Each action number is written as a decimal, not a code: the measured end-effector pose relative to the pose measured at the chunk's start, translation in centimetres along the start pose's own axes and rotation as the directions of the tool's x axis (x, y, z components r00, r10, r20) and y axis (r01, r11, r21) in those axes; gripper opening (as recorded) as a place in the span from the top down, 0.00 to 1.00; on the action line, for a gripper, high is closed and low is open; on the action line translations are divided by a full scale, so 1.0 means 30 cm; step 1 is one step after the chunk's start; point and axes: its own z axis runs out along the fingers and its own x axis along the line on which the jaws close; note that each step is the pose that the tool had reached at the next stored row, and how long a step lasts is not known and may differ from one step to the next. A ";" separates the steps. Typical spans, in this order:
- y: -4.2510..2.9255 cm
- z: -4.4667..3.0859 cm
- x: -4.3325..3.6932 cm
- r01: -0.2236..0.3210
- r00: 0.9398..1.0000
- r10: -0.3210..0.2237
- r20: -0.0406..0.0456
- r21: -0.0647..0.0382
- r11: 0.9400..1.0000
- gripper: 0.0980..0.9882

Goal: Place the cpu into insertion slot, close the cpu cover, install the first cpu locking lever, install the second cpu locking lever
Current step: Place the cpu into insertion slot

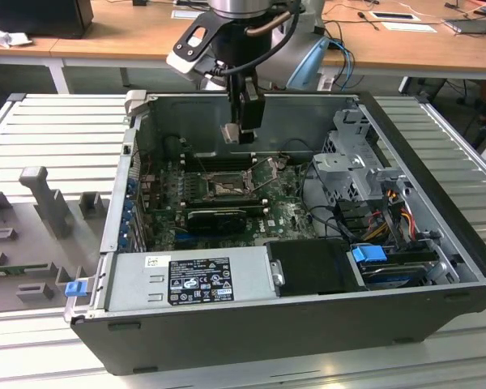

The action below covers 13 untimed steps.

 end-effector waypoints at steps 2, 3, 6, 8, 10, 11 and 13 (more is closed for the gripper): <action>-0.001 0.009 0.000 -0.012 1.000 0.012 0.001 0.000 1.000 0.52; -0.001 0.011 0.000 -0.012 1.000 0.012 0.001 0.000 1.000 0.52; -0.001 0.013 0.000 -0.012 1.000 0.012 0.001 0.000 1.000 0.52; -0.001 0.013 0.000 -0.012 1.000 0.012 0.001 0.000 1.000 0.52; -0.002 0.015 0.000 -0.012 1.000 0.012 0.001 0.000 1.000 0.52; -0.002 0.015 0.000 -0.012 1.000 0.012 0.001 0.000 1.000 0.52; -0.002 0.018 0.000 -0.012 1.000 0.012 0.001 0.000 1.000 0.52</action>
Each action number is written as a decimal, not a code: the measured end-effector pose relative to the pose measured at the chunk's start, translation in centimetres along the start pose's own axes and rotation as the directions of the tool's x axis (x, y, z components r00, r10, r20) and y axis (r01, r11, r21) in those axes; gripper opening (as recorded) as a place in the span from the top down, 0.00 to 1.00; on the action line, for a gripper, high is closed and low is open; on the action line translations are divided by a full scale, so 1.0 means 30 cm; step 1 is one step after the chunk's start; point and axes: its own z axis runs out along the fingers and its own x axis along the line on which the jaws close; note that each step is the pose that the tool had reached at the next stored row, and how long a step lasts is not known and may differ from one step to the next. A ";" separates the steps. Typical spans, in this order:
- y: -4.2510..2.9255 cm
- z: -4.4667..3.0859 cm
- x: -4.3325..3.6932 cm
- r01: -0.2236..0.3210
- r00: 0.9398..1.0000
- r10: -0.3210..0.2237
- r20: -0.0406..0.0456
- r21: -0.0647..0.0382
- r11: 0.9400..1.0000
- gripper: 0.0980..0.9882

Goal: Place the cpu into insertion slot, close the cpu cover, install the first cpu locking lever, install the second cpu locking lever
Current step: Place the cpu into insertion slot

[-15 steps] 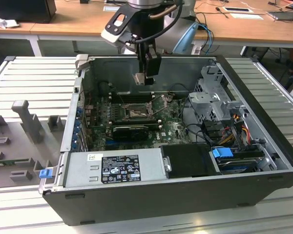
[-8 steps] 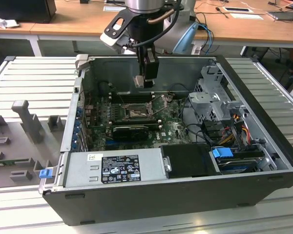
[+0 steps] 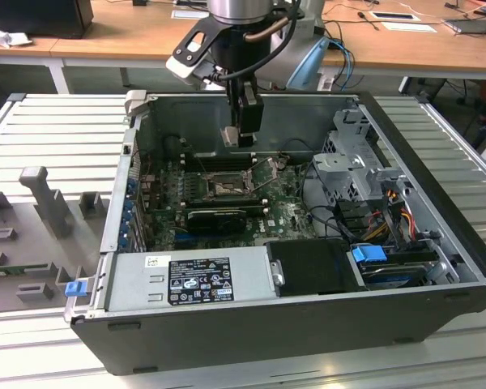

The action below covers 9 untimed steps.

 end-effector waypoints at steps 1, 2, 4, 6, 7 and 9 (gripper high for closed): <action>0.000 0.001 0.000 0.000 1.000 0.000 0.000 0.000 1.000 0.52; 0.000 0.001 0.000 0.000 1.000 0.000 0.000 0.000 1.000 0.52; -0.001 0.003 0.000 0.000 1.000 0.000 0.000 0.000 1.000 0.52; -0.001 0.004 0.000 0.000 1.000 0.000 0.000 0.000 1.000 0.52; -0.002 0.006 0.000 0.000 1.000 0.000 0.000 0.000 1.000 0.52; -0.002 0.012 0.000 0.000 1.000 0.000 0.000 0.000 1.000 0.52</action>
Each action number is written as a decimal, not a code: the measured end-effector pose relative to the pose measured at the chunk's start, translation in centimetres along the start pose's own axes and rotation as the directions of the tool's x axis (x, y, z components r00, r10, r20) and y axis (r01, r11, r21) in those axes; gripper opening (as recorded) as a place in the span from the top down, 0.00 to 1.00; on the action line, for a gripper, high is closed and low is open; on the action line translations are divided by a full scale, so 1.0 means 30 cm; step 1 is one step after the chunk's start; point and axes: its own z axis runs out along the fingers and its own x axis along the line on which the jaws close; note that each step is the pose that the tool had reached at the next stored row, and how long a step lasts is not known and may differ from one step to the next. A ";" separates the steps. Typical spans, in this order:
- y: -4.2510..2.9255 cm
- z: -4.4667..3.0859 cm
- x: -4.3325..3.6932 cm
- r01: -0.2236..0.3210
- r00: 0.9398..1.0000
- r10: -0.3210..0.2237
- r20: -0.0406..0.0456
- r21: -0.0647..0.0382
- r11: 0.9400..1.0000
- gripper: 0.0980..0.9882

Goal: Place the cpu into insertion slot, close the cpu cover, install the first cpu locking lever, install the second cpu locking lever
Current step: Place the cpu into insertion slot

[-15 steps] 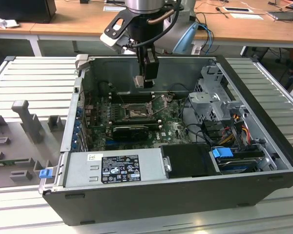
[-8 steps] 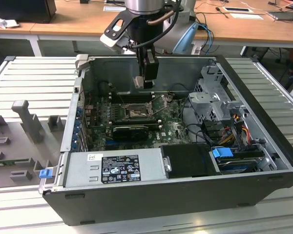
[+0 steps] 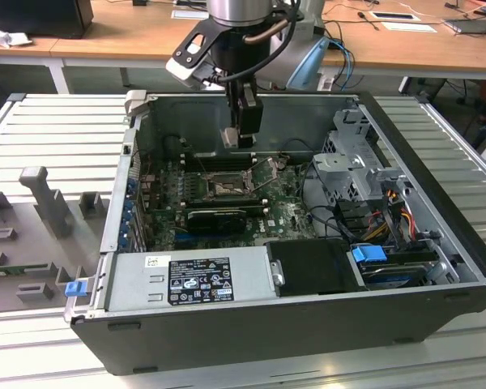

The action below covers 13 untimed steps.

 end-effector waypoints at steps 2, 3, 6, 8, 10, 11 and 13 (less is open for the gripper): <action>-0.003 0.007 0.000 0.000 1.000 0.000 0.000 0.000 1.000 0.52; -0.004 0.010 0.000 0.000 1.000 0.000 0.000 0.000 1.000 0.52; -0.009 0.028 0.000 0.000 1.000 0.000 0.000 0.000 1.000 0.52; -0.011 0.033 0.000 0.000 1.000 0.000 0.000 0.000 1.000 0.52; -0.011 0.036 0.000 0.000 1.000 0.000 0.000 0.000 1.000 0.52; -0.012 0.037 0.000 0.000 1.000 0.000 0.000 0.000 1.000 0.52; -0.012 0.039 0.000 0.000 1.000 0.000 0.000 0.000 1.000 0.52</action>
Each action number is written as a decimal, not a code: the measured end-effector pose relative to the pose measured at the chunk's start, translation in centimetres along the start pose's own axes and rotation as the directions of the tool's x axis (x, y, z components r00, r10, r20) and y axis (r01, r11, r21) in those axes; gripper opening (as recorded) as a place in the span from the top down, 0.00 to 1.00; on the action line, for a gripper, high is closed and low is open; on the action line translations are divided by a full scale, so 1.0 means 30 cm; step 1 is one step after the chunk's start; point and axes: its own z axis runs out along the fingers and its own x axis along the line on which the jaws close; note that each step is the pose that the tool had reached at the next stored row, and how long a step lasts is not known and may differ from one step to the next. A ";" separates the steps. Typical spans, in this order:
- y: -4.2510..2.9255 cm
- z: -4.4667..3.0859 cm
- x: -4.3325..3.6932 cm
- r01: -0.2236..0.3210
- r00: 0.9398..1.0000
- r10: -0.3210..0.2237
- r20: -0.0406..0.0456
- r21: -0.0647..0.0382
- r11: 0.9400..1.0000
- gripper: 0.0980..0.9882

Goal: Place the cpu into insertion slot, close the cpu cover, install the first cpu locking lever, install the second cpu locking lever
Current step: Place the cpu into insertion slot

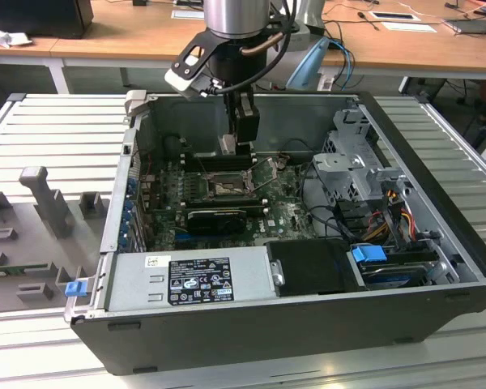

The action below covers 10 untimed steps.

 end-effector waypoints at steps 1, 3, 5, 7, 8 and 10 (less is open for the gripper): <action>0.000 0.001 0.000 0.000 1.000 0.000 0.000 0.000 1.000 0.52; -0.001 0.003 0.000 0.000 1.000 0.000 0.000 0.000 1.000 0.52; -0.001 0.005 0.000 0.000 1.000 0.000 0.000 0.000 1.000 0.52; -0.001 0.006 0.000 0.000 1.000 0.000 0.000 0.000 1.000 0.52; -0.001 0.006 0.000 0.000 1.000 0.000 0.000 0.000 1.000 0.52; -0.001 0.006 0.000 0.000 1.000 0.000 0.000 0.000 1.000 0.52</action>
